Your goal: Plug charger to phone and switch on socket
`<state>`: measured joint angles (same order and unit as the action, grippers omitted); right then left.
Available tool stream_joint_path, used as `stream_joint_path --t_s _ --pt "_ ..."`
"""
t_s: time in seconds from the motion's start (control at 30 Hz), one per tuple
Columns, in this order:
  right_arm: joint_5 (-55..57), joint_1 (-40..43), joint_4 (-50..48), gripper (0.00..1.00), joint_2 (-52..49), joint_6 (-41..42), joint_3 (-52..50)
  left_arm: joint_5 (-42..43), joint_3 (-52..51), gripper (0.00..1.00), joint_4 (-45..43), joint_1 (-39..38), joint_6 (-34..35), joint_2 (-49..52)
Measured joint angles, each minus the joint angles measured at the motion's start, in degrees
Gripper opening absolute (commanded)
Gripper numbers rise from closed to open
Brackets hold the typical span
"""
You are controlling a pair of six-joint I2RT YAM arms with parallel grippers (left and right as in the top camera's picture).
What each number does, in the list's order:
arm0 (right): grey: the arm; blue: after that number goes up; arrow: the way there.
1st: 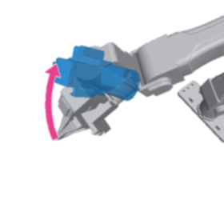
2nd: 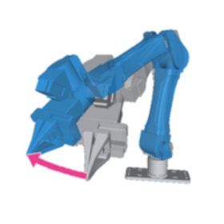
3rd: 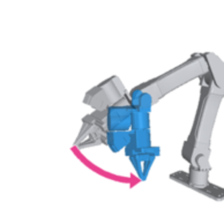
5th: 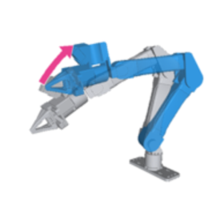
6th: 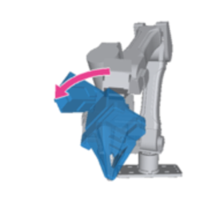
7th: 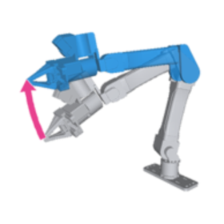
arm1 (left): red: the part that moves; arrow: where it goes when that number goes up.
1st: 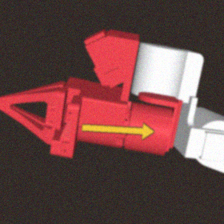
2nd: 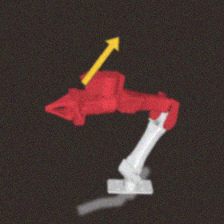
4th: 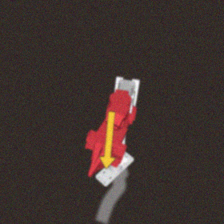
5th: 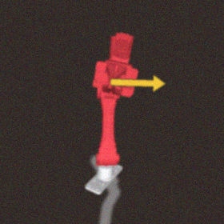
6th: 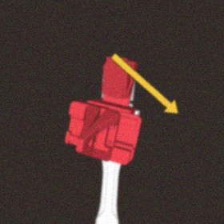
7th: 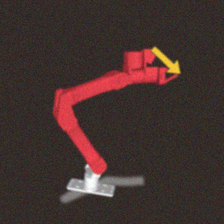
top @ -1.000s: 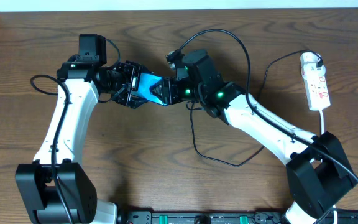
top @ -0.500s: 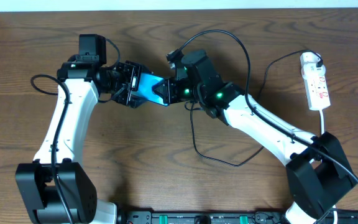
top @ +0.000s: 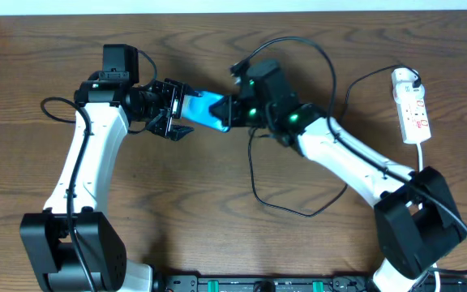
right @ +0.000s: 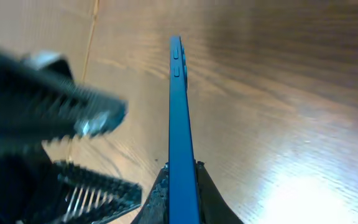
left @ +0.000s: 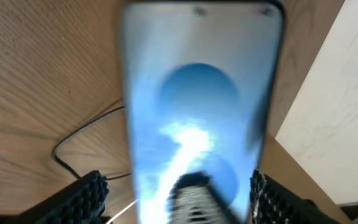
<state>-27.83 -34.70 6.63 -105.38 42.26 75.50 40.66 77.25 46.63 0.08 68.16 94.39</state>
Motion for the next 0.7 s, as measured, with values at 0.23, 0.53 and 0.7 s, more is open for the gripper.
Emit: stream_joint_path --t_s 0.23,0.53,0.7 --pt "-5.2 7.4 -8.4 0.01 0.0 11.1 -0.2 2.2 0.0 0.75 -8.9 0.0 -8.5 0.0" --pt "-8.8 8.1 -17.2 0.01 0.0 31.4 -0.2 5.7 0.0 0.74 -17.9 0.0 -13.4 0.0" --pt "-9.7 7.4 -18.1 0.01 0.0 39.0 -0.2 7.3 0.0 0.71 -23.6 0.0 -14.3 0.0"
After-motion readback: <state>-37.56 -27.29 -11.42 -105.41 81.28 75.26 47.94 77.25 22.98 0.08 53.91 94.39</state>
